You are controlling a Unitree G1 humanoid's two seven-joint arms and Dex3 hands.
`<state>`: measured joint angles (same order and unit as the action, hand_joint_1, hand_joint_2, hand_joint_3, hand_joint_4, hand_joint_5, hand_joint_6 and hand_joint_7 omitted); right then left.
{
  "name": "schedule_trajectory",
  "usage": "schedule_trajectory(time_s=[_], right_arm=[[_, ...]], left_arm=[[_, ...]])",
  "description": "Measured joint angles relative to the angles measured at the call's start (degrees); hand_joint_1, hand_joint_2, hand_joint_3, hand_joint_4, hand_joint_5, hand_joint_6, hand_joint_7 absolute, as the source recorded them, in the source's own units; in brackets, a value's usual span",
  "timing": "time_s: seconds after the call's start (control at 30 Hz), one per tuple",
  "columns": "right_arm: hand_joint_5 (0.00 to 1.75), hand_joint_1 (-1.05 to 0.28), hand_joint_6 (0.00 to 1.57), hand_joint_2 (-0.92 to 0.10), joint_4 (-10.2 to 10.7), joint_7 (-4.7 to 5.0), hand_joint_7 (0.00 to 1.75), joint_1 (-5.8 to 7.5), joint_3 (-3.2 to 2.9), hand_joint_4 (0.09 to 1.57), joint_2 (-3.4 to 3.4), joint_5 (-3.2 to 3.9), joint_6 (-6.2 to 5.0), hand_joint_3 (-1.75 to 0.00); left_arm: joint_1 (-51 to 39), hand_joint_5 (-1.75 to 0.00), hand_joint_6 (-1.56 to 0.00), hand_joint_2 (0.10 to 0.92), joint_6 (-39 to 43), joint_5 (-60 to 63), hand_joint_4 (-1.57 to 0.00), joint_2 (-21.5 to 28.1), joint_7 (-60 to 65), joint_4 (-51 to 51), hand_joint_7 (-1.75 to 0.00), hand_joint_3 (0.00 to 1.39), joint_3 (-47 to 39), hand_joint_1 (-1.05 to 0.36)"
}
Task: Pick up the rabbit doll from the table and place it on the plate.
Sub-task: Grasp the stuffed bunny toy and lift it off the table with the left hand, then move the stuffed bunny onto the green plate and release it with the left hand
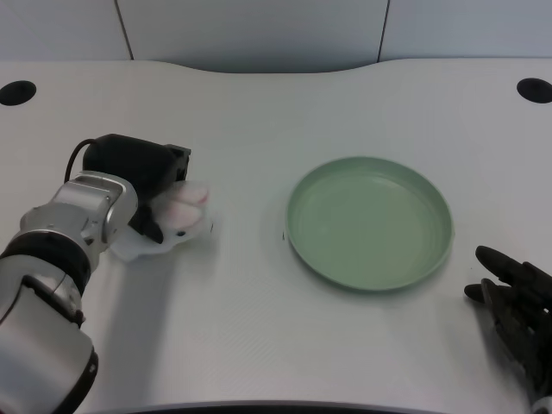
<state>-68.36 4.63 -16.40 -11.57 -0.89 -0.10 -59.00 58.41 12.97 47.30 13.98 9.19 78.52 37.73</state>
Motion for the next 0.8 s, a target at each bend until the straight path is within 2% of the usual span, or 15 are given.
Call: schedule_trajectory(time_s=[0.1, 0.17, 0.2, 0.27, 0.3, 0.37, 0.43, 0.5, 0.6, 0.67, 0.7, 0.77, 0.8], right_arm=[[0.86, -0.27, 0.93, -0.92, -0.42, 0.01, 0.01, -0.01, -0.03, 0.68, 0.00, -0.02, 0.00, -0.30], [0.86, -0.27, 0.94, -0.92, -0.55, 0.14, 0.02, -0.07, -0.05, 0.70, 0.02, -0.02, 0.02, -0.29], [0.86, -0.27, 0.95, -0.92, -0.58, 0.27, 0.02, -0.17, -0.08, 0.70, 0.05, -0.02, 0.04, -0.29], [0.86, -0.26, 0.95, -0.92, -0.59, 0.57, 0.02, -0.47, -0.19, 0.71, 0.25, 0.03, 0.08, -0.29], [0.85, -0.24, 0.95, -0.92, -0.59, 0.80, 0.02, -0.59, -0.24, 0.70, 0.35, 0.01, 0.10, -0.29], [0.84, -0.24, 0.95, -0.92, -0.63, 1.44, 0.02, -0.77, -0.23, 0.71, 0.49, -0.15, 0.15, -0.29], [0.83, -0.26, 0.95, -0.92, -0.69, 2.44, 0.02, -0.85, -0.01, 0.70, 0.50, -0.88, 0.40, -0.30], [0.82, -0.27, 0.96, -0.92, -0.69, 3.13, 0.02, -0.87, 0.45, 0.70, 0.52, -1.31, 0.49, -0.30], [0.81, -0.28, 0.95, -0.92, -0.69, 3.61, 0.02, -1.08, 0.92, 0.69, 0.53, -1.36, 0.52, -0.30], [0.81, -0.28, 0.95, -0.92, -0.80, 3.65, 0.02, -1.11, 1.01, 0.71, 0.52, -1.35, 0.58, -0.30], [0.81, -0.29, 0.95, -0.92, -0.82, 4.01, 0.02, -1.12, 1.18, 0.72, 0.51, -1.53, 0.69, -0.30], [0.80, -0.29, 0.95, -0.92, -0.82, 5.13, 0.02, -1.18, 1.48, 0.71, 0.50, -2.39, 1.20, -0.30], [0.79, -0.29, 0.95, -0.92, -0.82, 5.34, 0.02, -1.18, 1.61, 0.70, 0.50, -2.58, 1.34, -0.31]], left_arm=[[0.00, -1.38, -0.48, 0.899, -0.04, -0.36, -0.45, 0.05, 0.00, 0.00, -1.35, 0.11, -0.44, -0.25], [-0.01, -1.49, -0.39, 0.916, 0.33, -1.68, -0.41, 0.13, -0.01, -0.03, -1.47, 0.20, -1.97, -0.22], [0.01, -1.61, -0.37, 0.919, 0.77, -2.92, -0.41, 0.30, -0.03, -0.13, -1.60, 0.21, -3.08, -0.21], [0.17, -1.72, -0.43, 0.906, 1.97, -5.08, -0.47, 0.87, -0.11, -0.44, -1.72, 0.20, -5.33, -0.19], [0.37, -1.56, -0.45, 0.890, 2.64, -6.03, -0.45, 1.14, -0.45, -0.63, -1.54, 0.16, -6.52, -0.20], [0.86, -1.46, -0.47, 0.889, 4.06, -7.88, -0.44, 1.82, -1.33, -0.97, -1.42, 0.12, -8.39, -0.21], [1.35, -1.69, -0.61, 0.849, 5.13, -10.74, -0.70, 2.19, -2.65, -1.25, -1.68, 0.10, -11.18, -0.12], [2.00, -1.73, -0.67, 0.834, 6.44, -14.43, -0.79, 2.36, -4.15, -1.77, -1.73, 0.09, -14.73, -0.09], [3.10, -1.74, -0.68, 0.845, 8.98, -17.98, -0.84, 2.31, -4.88, -2.46, -1.74, 0.11, -18.40, -0.13], [3.52, -1.75, -0.69, 0.832, 10.67, -19.23, -0.86, 1.66, -4.93, -3.00, -1.75, 0.10, -19.83, -0.18], [3.83, -1.75, -0.70, 0.825, 11.15, -19.66, -0.87, 1.14, -4.94, -3.09, -1.75, 0.10, -20.09, -0.18], [4.77, -1.75, -0.72, 0.812, 11.60, -19.84, -0.90, -0.16, -5.00, -3.14, -1.75, 0.11, -20.09, -0.19], [5.43, -1.75, -0.74, 0.808, 11.75, -19.81, -0.91, -1.02, -5.10, -3.18, -1.75, 0.12, -19.96, -0.19]])
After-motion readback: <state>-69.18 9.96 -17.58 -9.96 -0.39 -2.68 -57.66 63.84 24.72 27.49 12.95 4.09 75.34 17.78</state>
